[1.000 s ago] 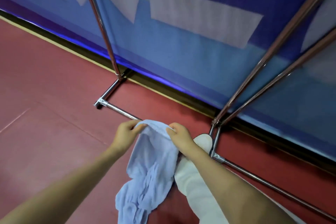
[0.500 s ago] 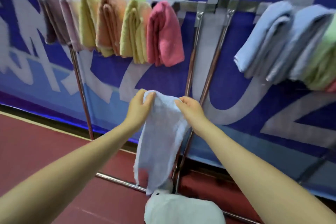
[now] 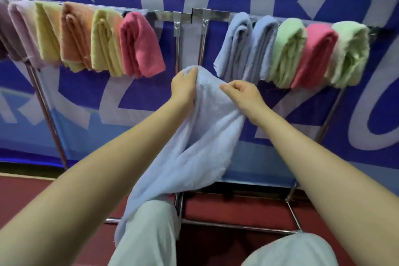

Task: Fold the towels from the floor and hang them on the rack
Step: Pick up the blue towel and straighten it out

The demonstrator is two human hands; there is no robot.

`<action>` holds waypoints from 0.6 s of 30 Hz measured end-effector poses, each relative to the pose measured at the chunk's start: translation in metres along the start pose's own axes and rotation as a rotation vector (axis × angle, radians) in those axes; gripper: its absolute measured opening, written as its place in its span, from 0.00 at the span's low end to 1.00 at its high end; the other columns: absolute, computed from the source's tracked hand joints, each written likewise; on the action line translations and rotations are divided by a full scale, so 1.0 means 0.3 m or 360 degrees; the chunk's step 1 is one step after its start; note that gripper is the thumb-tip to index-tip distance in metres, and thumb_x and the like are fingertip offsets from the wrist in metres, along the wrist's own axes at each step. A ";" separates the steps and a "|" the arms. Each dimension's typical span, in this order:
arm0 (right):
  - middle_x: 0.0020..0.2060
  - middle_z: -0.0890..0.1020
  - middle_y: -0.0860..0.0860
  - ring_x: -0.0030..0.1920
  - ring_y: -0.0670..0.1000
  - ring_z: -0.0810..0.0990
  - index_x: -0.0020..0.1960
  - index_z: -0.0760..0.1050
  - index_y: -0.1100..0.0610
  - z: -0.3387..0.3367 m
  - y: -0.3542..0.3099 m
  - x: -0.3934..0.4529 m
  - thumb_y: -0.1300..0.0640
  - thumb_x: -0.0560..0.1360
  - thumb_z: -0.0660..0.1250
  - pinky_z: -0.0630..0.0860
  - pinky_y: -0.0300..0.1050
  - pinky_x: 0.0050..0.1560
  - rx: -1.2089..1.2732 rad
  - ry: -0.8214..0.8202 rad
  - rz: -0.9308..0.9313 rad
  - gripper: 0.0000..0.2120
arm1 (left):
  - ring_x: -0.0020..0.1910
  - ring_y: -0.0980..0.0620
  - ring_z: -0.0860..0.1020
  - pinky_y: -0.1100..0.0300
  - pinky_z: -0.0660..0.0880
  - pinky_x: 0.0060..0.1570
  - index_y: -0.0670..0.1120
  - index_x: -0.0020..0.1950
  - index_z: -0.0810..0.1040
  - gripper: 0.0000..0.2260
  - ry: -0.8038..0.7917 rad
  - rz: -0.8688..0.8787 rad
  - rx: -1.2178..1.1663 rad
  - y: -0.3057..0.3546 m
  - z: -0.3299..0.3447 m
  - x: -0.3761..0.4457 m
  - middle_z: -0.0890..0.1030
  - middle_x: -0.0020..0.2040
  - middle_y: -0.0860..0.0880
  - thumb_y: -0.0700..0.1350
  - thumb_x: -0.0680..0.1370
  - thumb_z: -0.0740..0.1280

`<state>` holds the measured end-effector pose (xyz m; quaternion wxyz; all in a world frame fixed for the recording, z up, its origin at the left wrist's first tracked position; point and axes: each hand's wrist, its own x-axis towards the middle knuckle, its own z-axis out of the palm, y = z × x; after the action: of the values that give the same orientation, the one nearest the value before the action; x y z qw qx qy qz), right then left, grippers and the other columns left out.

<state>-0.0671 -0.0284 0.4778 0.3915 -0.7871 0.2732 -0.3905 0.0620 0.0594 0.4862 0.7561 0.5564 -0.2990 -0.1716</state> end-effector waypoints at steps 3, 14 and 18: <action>0.32 0.74 0.55 0.36 0.46 0.70 0.42 0.75 0.68 -0.010 0.127 -0.091 0.48 0.73 0.70 0.68 0.44 0.38 -0.0151 -0.0220 0.0021 0.20 | 0.48 0.54 0.79 0.60 0.76 0.50 0.50 0.47 0.80 0.07 -0.0065 -0.0131 0.0052 -0.087 0.027 -0.041 0.82 0.47 0.52 0.45 0.79 0.62; 0.40 0.81 0.63 0.39 0.45 0.77 0.40 0.76 0.66 0.094 0.591 -0.366 0.53 0.76 0.67 0.76 0.40 0.44 0.0141 -0.0381 0.0805 0.16 | 0.54 0.48 0.81 0.53 0.76 0.60 0.44 0.60 0.80 0.13 0.0213 -0.0469 -0.0097 -0.261 -0.073 -0.039 0.83 0.55 0.45 0.45 0.80 0.62; 0.54 0.82 0.60 0.56 0.55 0.80 0.55 0.78 0.65 0.156 0.652 -0.403 0.59 0.81 0.60 0.75 0.47 0.59 0.0866 -0.0152 0.1033 0.12 | 0.45 0.50 0.81 0.60 0.78 0.45 0.44 0.60 0.79 0.12 0.0315 -0.0556 -0.0195 -0.315 -0.110 -0.026 0.83 0.48 0.46 0.46 0.80 0.61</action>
<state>-0.1188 -0.0271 0.2489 0.6999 -0.5454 0.3753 -0.2680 0.0843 0.0580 0.3882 0.7729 0.5669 -0.1113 -0.2624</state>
